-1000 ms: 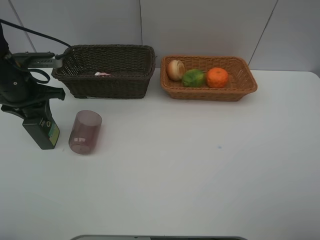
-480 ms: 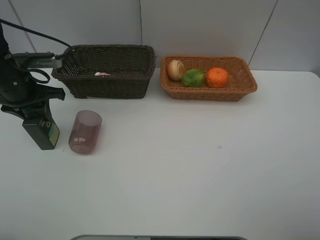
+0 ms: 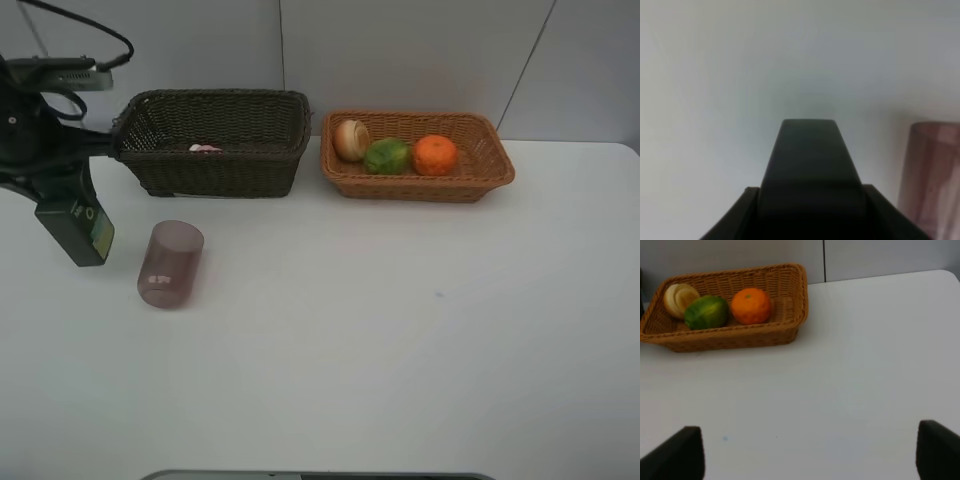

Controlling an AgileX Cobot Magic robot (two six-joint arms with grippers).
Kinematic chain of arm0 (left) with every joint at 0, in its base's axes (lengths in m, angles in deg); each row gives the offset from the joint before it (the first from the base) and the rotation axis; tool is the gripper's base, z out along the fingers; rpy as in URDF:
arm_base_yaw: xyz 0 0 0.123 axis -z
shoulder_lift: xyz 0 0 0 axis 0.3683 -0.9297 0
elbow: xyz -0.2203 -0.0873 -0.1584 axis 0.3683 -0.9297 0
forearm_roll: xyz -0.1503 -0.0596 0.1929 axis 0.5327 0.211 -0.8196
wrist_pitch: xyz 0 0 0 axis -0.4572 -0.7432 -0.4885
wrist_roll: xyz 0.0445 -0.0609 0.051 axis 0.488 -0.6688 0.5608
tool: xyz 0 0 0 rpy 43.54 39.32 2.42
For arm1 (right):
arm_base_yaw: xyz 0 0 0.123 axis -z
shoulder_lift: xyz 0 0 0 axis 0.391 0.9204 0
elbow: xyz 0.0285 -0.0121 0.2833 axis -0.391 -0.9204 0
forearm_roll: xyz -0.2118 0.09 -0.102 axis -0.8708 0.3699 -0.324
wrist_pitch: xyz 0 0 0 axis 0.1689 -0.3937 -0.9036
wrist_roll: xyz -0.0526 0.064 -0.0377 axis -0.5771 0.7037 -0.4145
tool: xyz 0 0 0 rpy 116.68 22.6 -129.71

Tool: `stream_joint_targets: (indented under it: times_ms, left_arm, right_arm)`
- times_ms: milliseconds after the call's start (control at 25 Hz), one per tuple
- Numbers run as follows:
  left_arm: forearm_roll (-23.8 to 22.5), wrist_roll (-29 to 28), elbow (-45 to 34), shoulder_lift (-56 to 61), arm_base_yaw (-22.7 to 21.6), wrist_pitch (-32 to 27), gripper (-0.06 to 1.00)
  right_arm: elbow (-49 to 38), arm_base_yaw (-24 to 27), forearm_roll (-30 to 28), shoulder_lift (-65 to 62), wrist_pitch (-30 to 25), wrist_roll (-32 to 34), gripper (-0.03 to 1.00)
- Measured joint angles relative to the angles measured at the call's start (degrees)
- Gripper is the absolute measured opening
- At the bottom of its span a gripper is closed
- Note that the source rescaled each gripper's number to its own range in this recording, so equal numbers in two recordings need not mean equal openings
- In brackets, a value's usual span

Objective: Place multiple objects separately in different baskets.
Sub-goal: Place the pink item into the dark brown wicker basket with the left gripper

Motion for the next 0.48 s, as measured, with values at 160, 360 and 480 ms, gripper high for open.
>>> stream_joint_targets:
  times_ms: [160, 360, 480]
  left_arm:
    - [-0.19, 0.00, 10.43, 0.80, 1.27, -5.33, 0.03]
    - [-0.01, 0.05, 21.45, -0.20, 5.51, -5.82, 0.03]
    - [-0.01, 0.05, 27.07, -3.42, 8.12, -5.73, 0.03]
  right_arm:
    - [0.00, 0.00, 0.00, 0.00, 0.00, 0.00, 0.90]
    - [0.00, 0.00, 0.00, 0.00, 0.00, 0.00, 0.90]
    - [0.00, 0.00, 0.00, 0.00, 0.00, 0.00, 0.90]
